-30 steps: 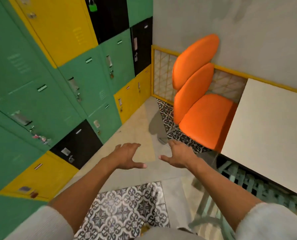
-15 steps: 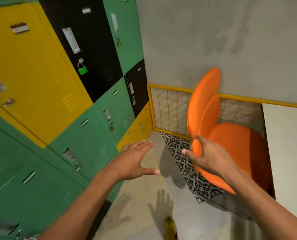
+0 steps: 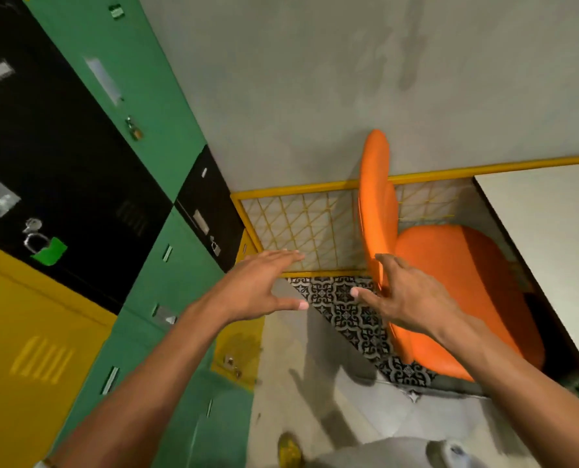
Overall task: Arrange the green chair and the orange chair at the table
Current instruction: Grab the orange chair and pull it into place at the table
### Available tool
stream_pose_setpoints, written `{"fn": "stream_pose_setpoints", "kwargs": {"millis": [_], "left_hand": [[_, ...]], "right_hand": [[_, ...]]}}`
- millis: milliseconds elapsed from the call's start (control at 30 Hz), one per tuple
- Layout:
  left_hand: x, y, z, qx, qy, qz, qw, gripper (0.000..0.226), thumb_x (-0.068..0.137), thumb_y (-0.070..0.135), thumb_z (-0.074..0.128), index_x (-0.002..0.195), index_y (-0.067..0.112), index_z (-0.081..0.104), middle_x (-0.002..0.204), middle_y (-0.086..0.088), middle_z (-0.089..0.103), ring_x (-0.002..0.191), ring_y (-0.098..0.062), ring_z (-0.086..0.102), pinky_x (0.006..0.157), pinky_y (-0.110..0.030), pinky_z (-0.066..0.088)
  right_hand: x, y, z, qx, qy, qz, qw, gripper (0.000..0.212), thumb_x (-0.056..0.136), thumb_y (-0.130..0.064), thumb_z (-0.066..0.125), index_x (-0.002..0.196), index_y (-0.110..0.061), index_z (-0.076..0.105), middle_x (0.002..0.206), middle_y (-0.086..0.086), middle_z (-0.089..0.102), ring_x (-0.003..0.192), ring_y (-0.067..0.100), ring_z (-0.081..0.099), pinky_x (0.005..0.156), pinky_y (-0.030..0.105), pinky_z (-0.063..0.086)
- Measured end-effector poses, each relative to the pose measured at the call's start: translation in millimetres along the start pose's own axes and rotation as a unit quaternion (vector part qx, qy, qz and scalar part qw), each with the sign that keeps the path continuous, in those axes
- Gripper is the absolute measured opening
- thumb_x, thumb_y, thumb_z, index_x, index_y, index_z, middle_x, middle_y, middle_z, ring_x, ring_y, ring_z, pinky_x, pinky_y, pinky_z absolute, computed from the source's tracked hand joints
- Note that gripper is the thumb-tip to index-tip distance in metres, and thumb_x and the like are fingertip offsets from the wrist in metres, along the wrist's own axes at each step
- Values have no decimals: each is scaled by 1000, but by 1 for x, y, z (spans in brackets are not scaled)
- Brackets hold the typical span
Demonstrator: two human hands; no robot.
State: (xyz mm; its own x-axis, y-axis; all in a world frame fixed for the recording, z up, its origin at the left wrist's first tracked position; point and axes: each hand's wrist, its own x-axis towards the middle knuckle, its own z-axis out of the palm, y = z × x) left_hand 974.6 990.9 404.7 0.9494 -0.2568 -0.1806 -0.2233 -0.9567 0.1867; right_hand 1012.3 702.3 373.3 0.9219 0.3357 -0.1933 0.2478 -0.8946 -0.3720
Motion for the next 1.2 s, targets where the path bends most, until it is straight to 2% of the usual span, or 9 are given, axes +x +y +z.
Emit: {"fn": "stream_pose_setpoints", "kwargs": {"millis": [233, 333, 433, 567, 800, 967, 1033, 1200], "left_hand": [[101, -70, -47, 25, -3, 137, 990, 81, 88, 75, 65, 158, 39, 44, 158, 7, 51, 145, -14, 46, 115, -34, 39], [149, -85, -63, 35, -21, 199, 979, 75, 89, 72, 66, 154, 39, 50, 152, 5, 57, 140, -14, 50, 113, -36, 44], [192, -84, -67, 45, -26, 262, 964, 74, 89, 69, 68, 152, 34, 53, 150, 1, 60, 139, -17, 52, 113, -40, 45], [238, -76, -63, 50, -57, 333, 940, 75, 88, 71, 67, 153, 36, 51, 149, 6, 60, 137, -13, 52, 110, -42, 47], [333, -59, -64, 92, -75, 428, 896, 83, 87, 68, 71, 154, 22, 53, 152, 1, 58, 141, -18, 51, 115, -40, 44], [391, -43, -67, 139, -103, 473, 864, 89, 84, 74, 69, 157, 27, 48, 155, 3, 55, 143, -18, 50, 117, -46, 42], [415, -40, -67, 185, -128, 493, 840, 92, 82, 78, 67, 157, 30, 46, 156, 4, 54, 142, -18, 50, 116, -47, 43], [490, -38, -69, 179, -191, 550, 793, 72, 77, 71, 79, 141, 45, 59, 138, 16, 67, 124, -11, 61, 101, -42, 51]], "right_hand": [[36, -32, 19, 31, 48, 136, 989, 88, 92, -80, 51, 154, -19, 38, 149, 8, 54, 116, 33, 65, 88, 46, 58], [46, -48, 33, 54, 97, 187, 976, 89, 91, -81, 50, 154, -19, 37, 145, 7, 56, 110, 30, 66, 85, 46, 60], [55, -57, 42, 60, 120, 230, 964, 89, 93, -79, 51, 157, -20, 33, 147, 6, 54, 111, 28, 65, 85, 44, 60], [73, -59, 46, 79, 122, 280, 949, 91, 94, -77, 52, 161, -20, 29, 152, 7, 53, 119, 29, 63, 95, 45, 58], [133, -47, 50, 60, 121, 335, 933, 86, 94, -76, 54, 155, -19, 33, 139, 10, 60, 116, 34, 66, 91, 47, 59], [156, -41, 56, 32, 140, 372, 917, 79, 91, -82, 51, 143, -22, 44, 125, 6, 67, 105, 31, 68, 80, 44, 60], [160, -44, 62, 25, 157, 398, 904, 82, 89, -88, 45, 140, -24, 48, 122, 3, 68, 103, 29, 69, 76, 43, 59], [177, -47, 69, -17, 186, 484, 855, 89, 78, -104, 27, 116, -30, 59, 99, -3, 70, 82, 23, 69, 62, 35, 53]]}}
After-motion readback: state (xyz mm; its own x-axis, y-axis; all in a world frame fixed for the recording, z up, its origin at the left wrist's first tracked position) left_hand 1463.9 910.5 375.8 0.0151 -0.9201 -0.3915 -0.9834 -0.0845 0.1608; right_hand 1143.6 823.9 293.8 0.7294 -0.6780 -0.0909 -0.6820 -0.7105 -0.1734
